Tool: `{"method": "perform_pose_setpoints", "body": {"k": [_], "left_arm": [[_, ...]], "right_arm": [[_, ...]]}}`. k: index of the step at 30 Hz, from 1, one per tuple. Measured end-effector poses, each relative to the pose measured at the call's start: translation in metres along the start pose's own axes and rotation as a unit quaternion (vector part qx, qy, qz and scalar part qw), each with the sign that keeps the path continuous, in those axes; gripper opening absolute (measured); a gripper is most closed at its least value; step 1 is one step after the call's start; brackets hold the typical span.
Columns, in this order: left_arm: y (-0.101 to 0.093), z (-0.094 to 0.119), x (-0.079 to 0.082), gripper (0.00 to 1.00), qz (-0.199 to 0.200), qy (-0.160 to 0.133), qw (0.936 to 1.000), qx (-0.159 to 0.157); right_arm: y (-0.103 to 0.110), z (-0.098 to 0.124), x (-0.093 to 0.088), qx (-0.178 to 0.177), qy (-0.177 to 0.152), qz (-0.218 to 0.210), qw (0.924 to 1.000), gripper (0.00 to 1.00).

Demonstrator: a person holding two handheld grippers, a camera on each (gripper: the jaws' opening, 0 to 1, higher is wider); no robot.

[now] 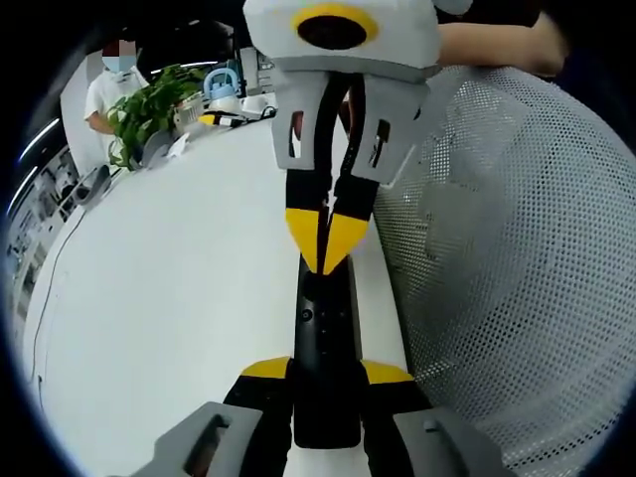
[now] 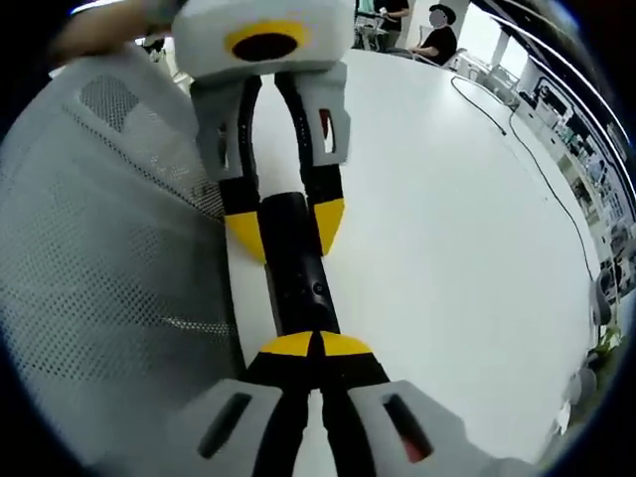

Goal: Press the specified remote control buttons in sequence, fully releasing each button before pressing the next.

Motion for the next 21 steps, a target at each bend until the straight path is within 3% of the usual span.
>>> {"method": "perform_pose_setpoints", "body": {"k": [12,17,21], "left_arm": [[0.0003,-0.0001,-0.0003,0.26,-0.002,0.001,1.0000,-0.001],[0.0003,-0.0002,-0.0003,0.26,0.000,0.000,1.0000,-0.001],[0.0002,-0.0002,-0.0003,0.26,-0.001,0.001,1.0000,-0.001]], "right_arm": [[0.0014,-0.0052,0.0000,0.006,0.009,0.014,0.9998,0.00],[-0.0011,-0.0038,-0.0003,0.014,0.000,-0.020,0.9997,0.00],[0.0028,-0.0055,0.0047,0.011,-0.004,-0.004,0.9999,0.00]]}}
Point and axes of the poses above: the point that each gripper's makers call its tool centre point, and the gripper's own axes: z roughly backward along the fingers, y roughly to its left, x roughly out of its top, the point moved 4 cm from there along z, roughly backward along the fingers
